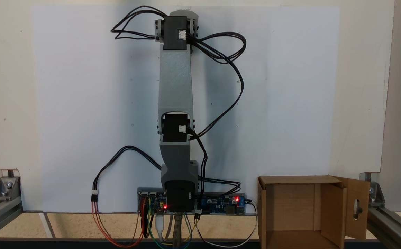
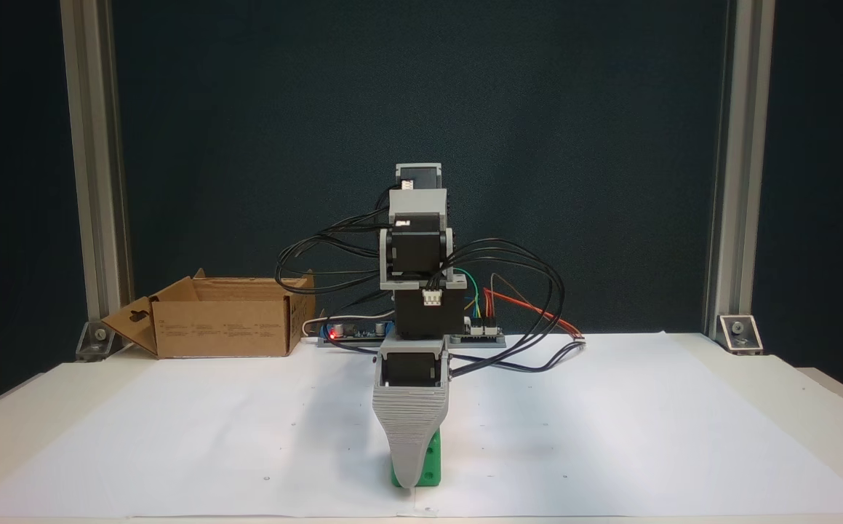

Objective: Grasp a green dice and put it in the bin.

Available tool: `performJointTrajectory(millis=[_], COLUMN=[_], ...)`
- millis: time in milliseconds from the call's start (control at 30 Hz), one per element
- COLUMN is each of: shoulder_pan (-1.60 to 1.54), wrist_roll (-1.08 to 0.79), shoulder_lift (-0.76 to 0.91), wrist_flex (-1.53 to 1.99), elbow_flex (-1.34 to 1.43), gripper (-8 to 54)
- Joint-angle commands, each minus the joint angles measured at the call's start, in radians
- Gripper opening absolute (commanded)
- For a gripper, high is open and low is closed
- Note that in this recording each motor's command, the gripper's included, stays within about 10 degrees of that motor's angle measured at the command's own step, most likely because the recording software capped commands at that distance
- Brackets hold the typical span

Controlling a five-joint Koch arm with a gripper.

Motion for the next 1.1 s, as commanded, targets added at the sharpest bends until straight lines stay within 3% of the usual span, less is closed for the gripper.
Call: performJointTrajectory(millis=[0,267,433,667,1067], shoulder_pan=[-0.003,-0.003,0.005,0.014,0.011], wrist_roll=[0.032,0.031,0.032,0.031,0.031], shoulder_lift=[0.012,0.003,0.000,0.003,0.546], wrist_flex=[-0.005,-0.021,-0.037,-0.012,0.040], elbow_flex=[-0.066,-0.066,-0.066,-0.044,0.314], gripper=[33.5,31.6,12.2,11.4,11.4])
